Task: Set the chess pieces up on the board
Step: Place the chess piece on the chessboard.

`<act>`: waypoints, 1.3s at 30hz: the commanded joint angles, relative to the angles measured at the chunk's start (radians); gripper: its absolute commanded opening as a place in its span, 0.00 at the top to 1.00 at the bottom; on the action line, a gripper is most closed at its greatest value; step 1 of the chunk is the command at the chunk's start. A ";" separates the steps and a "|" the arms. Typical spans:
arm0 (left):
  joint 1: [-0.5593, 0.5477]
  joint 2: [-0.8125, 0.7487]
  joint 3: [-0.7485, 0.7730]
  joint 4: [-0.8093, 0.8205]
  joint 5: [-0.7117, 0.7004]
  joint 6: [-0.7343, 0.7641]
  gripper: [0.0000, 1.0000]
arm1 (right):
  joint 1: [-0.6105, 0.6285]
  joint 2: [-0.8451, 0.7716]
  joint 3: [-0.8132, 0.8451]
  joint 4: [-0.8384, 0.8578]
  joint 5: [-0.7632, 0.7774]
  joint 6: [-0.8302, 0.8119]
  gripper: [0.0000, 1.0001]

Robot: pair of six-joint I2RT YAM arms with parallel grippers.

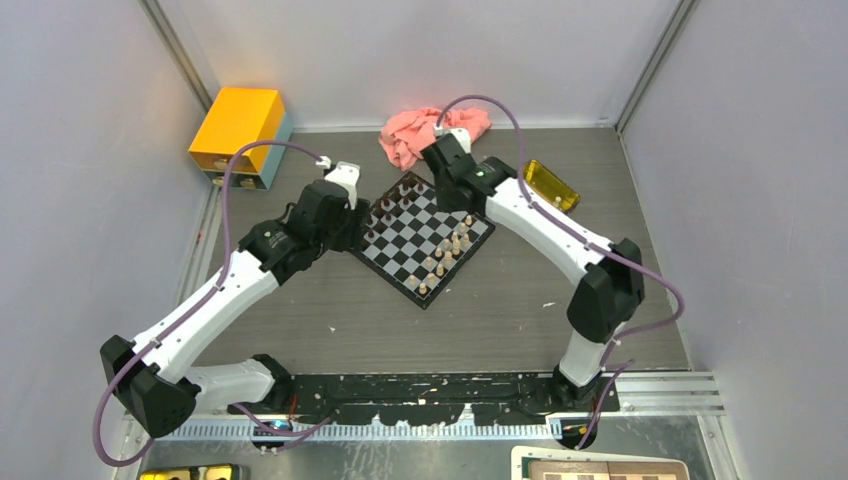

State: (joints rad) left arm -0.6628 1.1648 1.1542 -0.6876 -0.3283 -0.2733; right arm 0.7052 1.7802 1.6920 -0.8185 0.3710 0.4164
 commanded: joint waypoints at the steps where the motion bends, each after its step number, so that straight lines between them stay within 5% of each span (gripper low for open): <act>1: -0.001 -0.001 0.005 0.041 0.011 0.008 0.37 | -0.043 -0.105 -0.099 0.014 0.065 0.012 0.99; 7: 0.000 0.005 0.014 0.034 0.014 0.010 0.14 | -0.095 -0.174 -0.221 0.047 0.045 0.027 0.99; 12: -0.001 0.012 0.023 0.025 0.009 0.010 0.12 | -0.124 -0.174 -0.264 0.069 0.013 0.034 0.99; 15: -0.001 0.016 0.029 0.016 0.004 0.009 0.01 | -0.133 -0.159 -0.284 0.091 -0.004 0.037 0.99; 39: -0.001 0.057 0.052 0.017 -0.032 0.017 0.00 | -0.224 -0.008 -0.292 0.167 -0.144 0.018 0.99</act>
State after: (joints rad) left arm -0.6628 1.2198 1.1606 -0.6971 -0.3401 -0.2592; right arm 0.4885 1.7664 1.3632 -0.6815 0.2466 0.4438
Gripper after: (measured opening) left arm 0.994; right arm 0.246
